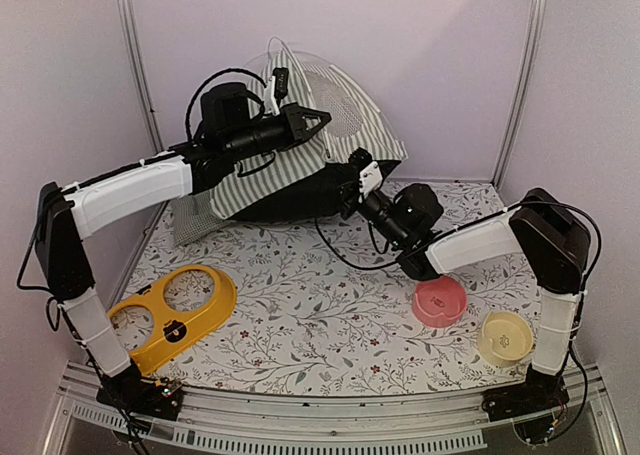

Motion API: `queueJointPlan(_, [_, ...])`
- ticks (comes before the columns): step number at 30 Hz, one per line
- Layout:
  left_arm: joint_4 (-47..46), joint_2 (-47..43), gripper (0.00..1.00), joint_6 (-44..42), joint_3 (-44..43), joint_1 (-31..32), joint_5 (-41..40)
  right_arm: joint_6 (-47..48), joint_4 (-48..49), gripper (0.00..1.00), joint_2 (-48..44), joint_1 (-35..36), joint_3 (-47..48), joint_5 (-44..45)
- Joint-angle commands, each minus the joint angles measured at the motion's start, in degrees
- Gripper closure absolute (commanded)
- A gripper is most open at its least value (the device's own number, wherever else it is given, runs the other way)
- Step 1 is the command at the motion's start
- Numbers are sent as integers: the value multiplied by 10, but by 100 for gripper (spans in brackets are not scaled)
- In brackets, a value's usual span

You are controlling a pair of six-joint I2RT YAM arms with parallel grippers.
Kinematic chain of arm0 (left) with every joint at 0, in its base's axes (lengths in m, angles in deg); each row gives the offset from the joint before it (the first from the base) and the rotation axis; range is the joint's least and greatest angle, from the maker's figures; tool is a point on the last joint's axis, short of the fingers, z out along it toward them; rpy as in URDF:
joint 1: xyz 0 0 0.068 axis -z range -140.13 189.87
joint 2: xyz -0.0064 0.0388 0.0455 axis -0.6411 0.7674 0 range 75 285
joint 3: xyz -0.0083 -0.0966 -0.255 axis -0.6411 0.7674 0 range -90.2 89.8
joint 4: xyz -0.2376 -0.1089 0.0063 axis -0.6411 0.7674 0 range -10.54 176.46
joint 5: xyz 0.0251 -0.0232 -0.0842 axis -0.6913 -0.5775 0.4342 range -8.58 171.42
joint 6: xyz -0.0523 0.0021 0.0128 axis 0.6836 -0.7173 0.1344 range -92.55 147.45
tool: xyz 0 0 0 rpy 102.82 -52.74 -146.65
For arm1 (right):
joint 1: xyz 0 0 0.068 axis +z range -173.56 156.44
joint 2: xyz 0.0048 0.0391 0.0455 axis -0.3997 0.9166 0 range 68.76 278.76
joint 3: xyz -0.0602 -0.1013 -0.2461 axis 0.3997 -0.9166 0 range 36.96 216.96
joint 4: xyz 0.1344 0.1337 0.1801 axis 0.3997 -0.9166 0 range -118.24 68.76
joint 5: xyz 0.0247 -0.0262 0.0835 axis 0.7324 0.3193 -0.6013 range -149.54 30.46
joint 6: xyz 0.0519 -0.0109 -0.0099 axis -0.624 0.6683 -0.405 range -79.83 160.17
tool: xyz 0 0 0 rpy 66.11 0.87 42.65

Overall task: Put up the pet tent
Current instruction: Insert the tent pole into the pole socket of the pet tent.

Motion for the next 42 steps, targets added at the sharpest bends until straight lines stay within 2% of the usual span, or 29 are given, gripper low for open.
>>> queueJointPlan(1, [-88, -10, 100, -76, -50, -30, -64, -16, -107, 94, 12, -1, 2, -42])
queueJointPlan(14, [-85, -26, 100, -65, 0, -53, -29, -34, -182, 73, -30, -5, 1, -44])
queueJointPlan(20, [-69, -23, 100, -58, 1, -64, -1, -56, -252, 63, -50, -5, 52, -32])
queueJointPlan(25, [-57, -22, 100, -55, 2, -68, 7, -60, -324, 58, -56, -5, 115, -45])
queueJointPlan(33, [-37, -19, 100, -57, 1, -70, 12, -88, -369, 62, -90, -4, 135, -37])
queueJointPlan(37, [-32, -19, 100, -57, 2, -70, 12, -89, -411, 68, -83, -5, 175, -48])
queueJointPlan(42, [-25, -16, 100, -57, 0, -71, 15, -91, -443, 69, -70, -5, 211, -39])
